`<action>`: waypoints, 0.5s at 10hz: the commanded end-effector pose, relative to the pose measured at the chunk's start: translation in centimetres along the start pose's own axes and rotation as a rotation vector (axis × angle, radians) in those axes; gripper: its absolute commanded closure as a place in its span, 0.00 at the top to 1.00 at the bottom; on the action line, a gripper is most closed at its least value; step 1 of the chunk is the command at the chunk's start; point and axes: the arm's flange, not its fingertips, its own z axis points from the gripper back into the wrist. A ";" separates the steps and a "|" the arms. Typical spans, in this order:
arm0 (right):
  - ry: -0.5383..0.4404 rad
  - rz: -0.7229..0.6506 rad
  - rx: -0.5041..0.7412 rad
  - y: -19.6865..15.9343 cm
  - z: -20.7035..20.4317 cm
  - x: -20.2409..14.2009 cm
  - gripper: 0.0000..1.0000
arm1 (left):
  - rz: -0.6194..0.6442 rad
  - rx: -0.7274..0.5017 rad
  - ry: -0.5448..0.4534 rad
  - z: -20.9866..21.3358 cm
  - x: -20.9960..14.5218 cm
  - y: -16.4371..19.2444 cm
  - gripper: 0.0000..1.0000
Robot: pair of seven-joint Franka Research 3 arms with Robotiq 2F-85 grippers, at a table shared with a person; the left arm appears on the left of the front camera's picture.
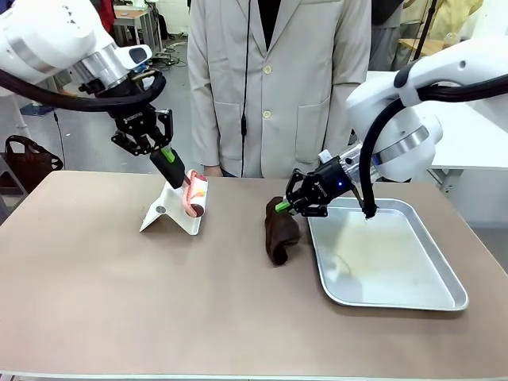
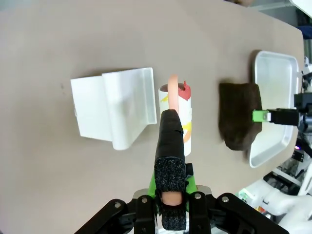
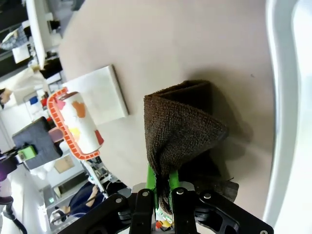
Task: Clean the surface of the table.
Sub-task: Return the Lint Roller and towel to their original positions.
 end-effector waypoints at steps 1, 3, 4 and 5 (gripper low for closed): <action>-0.024 -0.029 -0.070 1.3 -0.1 -0.2 0.11 | 0.016 0.048 0.023 -0.4 1.7 -0.7 0.22; -0.008 -0.043 -0.077 0.7 -0.7 0.1 0.11 | 0.017 0.076 0.038 -1.3 3.1 -0.1 0.22; -0.006 -0.044 -0.063 0.5 -0.8 0.2 0.11 | 0.017 0.075 0.038 -1.6 3.4 0.2 0.22; -0.014 -0.029 -0.046 0.5 -0.9 0.2 0.11 | 0.018 0.076 0.034 -2.0 3.6 0.4 0.22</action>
